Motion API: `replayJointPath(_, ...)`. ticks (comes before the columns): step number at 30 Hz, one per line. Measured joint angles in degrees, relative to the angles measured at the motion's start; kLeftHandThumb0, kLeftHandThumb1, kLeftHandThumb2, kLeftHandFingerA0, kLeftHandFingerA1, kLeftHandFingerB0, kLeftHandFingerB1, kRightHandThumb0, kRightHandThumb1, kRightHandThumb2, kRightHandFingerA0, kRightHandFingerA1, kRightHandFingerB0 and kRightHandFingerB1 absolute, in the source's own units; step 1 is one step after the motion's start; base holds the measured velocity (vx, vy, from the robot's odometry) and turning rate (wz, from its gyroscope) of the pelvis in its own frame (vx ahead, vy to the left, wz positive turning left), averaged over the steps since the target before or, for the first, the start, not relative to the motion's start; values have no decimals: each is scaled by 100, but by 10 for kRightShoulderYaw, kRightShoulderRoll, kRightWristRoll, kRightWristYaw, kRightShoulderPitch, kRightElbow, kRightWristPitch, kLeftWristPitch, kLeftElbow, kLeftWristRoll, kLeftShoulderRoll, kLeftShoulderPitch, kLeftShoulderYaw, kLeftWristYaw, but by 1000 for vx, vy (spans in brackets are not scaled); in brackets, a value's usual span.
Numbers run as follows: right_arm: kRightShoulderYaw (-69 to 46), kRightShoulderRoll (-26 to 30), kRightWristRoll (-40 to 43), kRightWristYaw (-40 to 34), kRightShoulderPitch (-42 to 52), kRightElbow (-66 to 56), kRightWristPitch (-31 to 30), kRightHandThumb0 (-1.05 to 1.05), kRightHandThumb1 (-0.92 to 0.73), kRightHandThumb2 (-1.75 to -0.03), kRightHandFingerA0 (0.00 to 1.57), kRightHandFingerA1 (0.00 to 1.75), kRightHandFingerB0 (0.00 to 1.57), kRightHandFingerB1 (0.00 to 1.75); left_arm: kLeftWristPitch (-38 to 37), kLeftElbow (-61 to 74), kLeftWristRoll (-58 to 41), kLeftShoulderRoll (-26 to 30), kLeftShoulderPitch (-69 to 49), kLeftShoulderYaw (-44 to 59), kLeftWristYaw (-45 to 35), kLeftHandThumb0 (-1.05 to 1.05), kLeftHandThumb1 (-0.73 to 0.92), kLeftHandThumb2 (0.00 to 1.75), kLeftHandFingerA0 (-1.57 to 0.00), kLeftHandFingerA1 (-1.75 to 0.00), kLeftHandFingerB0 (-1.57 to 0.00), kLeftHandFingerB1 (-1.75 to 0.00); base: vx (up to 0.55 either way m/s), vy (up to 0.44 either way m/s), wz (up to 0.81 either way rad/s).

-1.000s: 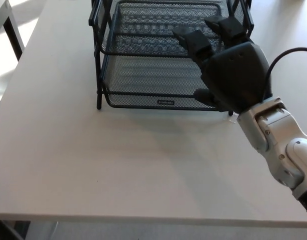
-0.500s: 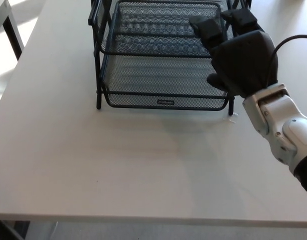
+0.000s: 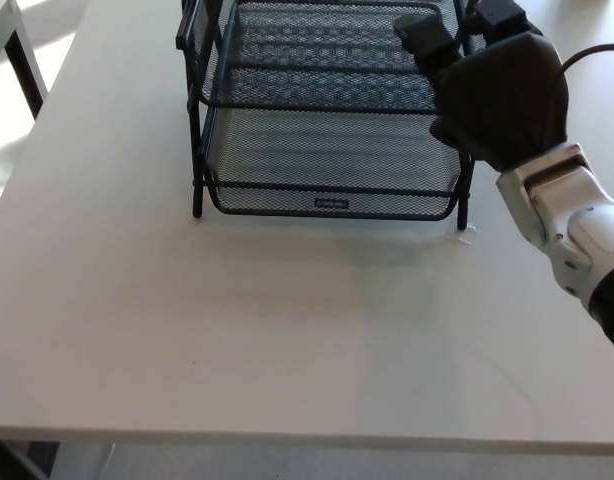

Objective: The robot uses its right hand to grab the drawer kept on the middle of the desk and pull it out towards the robot

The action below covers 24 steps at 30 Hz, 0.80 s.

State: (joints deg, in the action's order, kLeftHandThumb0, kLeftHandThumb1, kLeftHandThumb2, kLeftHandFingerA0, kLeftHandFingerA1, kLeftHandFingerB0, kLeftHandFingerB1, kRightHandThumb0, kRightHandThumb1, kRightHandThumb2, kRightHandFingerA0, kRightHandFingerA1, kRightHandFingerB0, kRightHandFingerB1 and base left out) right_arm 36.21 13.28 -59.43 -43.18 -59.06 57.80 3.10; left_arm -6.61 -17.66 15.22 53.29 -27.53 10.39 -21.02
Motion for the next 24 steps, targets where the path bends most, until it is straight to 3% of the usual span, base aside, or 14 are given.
replayJointPath(2, 8, 0, -2, -15, -5, 13, 6, -52, -47, -55, 83, 100, 57, 51, -1, -11, 0, 0, 8, 0, 0, -39, 81, 64, -59, -90, -56, -56, 0, 0, 0)
replayJointPath(4, 16, 0, -4, -30, -9, 25, 12, -50, -46, -55, 91, 99, 59, 56, 0, -14, -1, 0, 14, 1, 0, -34, 74, 63, -57, -93, -52, -57, 0, 0, 0)
replayJointPath(6, 23, 0, -6, -42, -12, 31, 19, -49, -48, -55, 97, 106, 74, 58, -1, -16, -1, 0, 17, 2, 0, -39, 85, 65, -54, -91, -53, -62, 0, 0, 0)
replayJointPath(8, 31, 1, -9, -57, -16, 39, 30, -50, -50, -55, 95, 109, 81, 61, 3, -12, -5, -2, 20, 7, -2, -37, 81, 64, -55, -89, -54, -58, 0, 0, 0)
replayJointPath(11, 42, 1, -11, -80, -22, 49, 45, -52, -54, -57, 87, 115, 90, 62, 5, -7, -7, -3, 19, 15, -3, -42, 92, 69, -53, -88, -53, -61, 0, 0, 0)
replayJointPath(13, 48, 3, -12, -92, -26, 53, 54, -54, -55, -57, 86, 113, 90, 63, 14, 8, -12, -5, 15, 28, -7, -44, 92, 74, -49, -85, -56, -70, 0, 0, 0)
replayJointPath(14, 51, 3, -12, -97, -28, 53, 57, -54, -55, -57, 86, 114, 90, 62, 20, 14, -16, -9, 16, 34, -9, -38, 82, 64, -48, -83, -50, -63, 0, 0, 0)
replayJointPath(15, 54, 4, -13, -102, -29, 53, 59, -54, -55, -57, 86, 113, 89, 61, 20, 12, -12, -7, 17, 29, -9, -38, 84, 65, -50, -86, -50, -56, 0, 0, 0)
replayJointPath(18, 60, 6, -13, -111, -30, 53, 63, -54, -55, -57, 83, 115, 90, 62, 20, 4, -8, -5, 21, 24, -9, -41, 85, 65, -53, -94, -53, -56, 0, 0, 0)
replayJointPath(20, 63, 6, -14, -116, -30, 53, 65, -54, -54, -57, 85, 120, 93, 61, 20, 1, -9, -5, 22, 24, -10, -41, 90, 66, -51, -91, -52, -62, 0, 0, 0)
replayJointPath(24, 69, 6, -15, -136, -30, 57, 68, -53, -53, -56, 86, 115, 91, 62, 20, 3, -9, -6, 20, 27, -12, -35, 77, 63, -54, -91, -54, -56, 0, 0, 0)
